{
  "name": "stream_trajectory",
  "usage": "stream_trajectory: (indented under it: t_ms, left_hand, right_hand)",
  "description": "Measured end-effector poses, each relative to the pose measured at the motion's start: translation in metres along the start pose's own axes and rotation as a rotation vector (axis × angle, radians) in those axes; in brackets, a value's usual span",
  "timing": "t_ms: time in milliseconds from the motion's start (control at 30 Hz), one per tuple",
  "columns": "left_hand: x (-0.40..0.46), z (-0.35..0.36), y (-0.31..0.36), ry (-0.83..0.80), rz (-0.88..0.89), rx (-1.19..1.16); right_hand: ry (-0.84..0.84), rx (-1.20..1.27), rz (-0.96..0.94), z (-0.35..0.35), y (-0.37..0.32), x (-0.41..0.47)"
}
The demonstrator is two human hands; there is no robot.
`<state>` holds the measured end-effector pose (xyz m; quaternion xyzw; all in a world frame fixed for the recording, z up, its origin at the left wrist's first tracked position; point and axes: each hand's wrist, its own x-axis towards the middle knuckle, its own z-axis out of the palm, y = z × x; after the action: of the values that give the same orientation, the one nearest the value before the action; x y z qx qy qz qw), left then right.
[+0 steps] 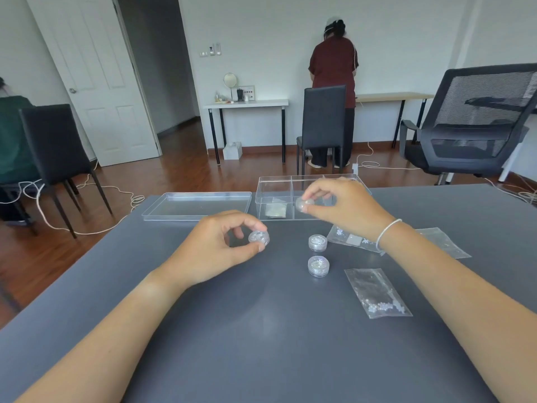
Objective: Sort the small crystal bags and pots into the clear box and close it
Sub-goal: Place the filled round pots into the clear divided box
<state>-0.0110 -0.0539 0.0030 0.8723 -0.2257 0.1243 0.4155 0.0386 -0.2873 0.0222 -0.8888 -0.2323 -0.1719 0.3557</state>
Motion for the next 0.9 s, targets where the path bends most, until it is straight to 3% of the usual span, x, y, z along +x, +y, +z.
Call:
stream_trajectory:
  t_ms: [233,500,900]
  left_hand:
    - [0.025,0.006,0.008,0.045,0.044,-0.005]
    - [0.094,0.022,0.023,0.076,0.035,0.04]
    - [0.16,0.056,0.009,-0.062,-0.046,0.324]
  right_hand:
    - [0.219,0.069,0.059,-0.019,0.009,0.002]
    - [0.227,0.06,0.13,-0.02,0.02,0.003]
    - [0.218,0.029,0.208,-0.021,0.037,0.007]
